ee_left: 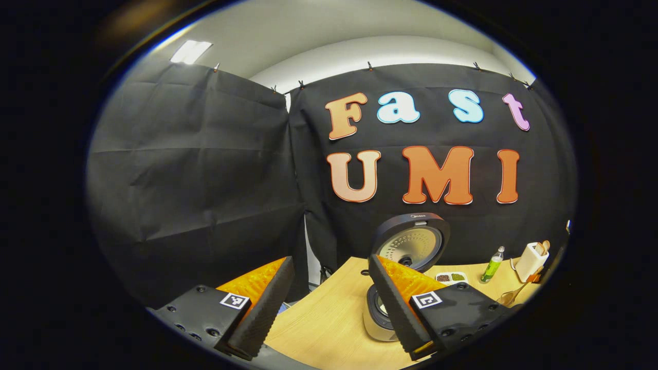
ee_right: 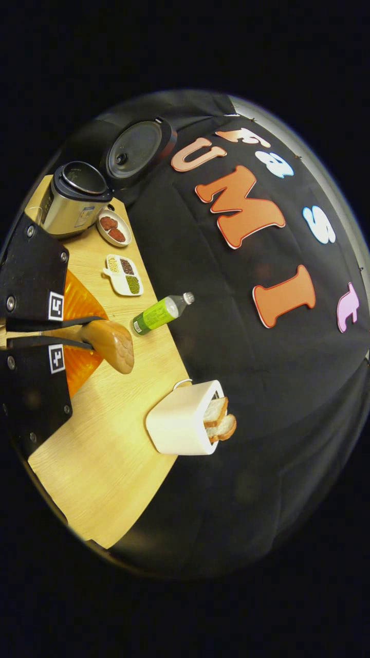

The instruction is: Close the left gripper, press the button to open the rice cooker; take a wooden spoon from the chopstick holder with the right hand, scoop a spoonful of rice and pour it into the rice cooker, then put the wooden spoon back into the chopstick holder.

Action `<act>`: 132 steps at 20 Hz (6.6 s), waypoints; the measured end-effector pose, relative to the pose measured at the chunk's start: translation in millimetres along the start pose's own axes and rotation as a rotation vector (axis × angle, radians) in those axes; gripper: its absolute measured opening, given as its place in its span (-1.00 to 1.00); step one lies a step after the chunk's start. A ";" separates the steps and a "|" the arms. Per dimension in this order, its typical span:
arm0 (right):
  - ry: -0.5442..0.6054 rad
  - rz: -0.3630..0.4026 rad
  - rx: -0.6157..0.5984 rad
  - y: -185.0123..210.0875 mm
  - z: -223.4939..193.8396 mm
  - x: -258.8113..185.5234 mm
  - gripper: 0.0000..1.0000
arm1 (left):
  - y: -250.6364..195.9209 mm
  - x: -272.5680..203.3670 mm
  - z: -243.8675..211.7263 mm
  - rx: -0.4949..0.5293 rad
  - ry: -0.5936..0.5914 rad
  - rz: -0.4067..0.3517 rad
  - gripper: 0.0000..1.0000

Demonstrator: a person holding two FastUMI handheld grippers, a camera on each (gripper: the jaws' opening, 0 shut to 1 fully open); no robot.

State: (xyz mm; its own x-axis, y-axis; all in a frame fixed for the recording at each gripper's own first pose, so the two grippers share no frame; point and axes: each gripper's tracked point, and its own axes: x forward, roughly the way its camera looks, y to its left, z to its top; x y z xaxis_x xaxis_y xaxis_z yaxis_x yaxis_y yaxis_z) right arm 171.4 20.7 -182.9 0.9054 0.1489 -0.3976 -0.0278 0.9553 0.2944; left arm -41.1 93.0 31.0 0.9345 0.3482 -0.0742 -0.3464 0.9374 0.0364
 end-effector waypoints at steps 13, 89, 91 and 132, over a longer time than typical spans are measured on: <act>-0.235 0.135 -0.137 176.0 79.8 -70.1 -0.94 | 44.1 58.7 -13.7 -0.039 -0.001 -0.141 0.94; 0.045 0.299 0.814 227.5 21.3 -67.9 -0.96 | 46.8 122.7 -42.7 -0.030 0.061 -0.308 0.94; 0.034 0.305 0.766 242.6 30.5 -61.0 -0.95 | 48.5 120.9 -44.6 -0.028 0.064 -0.303 0.94; -0.212 0.412 -0.015 355.8 79.9 -77.9 -0.96 | 54.5 117.4 -49.3 -0.033 0.064 -0.283 0.94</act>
State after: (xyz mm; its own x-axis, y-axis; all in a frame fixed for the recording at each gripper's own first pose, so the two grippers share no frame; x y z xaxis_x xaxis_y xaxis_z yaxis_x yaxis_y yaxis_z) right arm 124.9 328.6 22.2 0.8843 0.4626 -0.0631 -0.4081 0.8316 0.3768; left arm 45.7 185.4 -24.9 0.9876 0.0713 -0.1399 -0.0758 0.9967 -0.0274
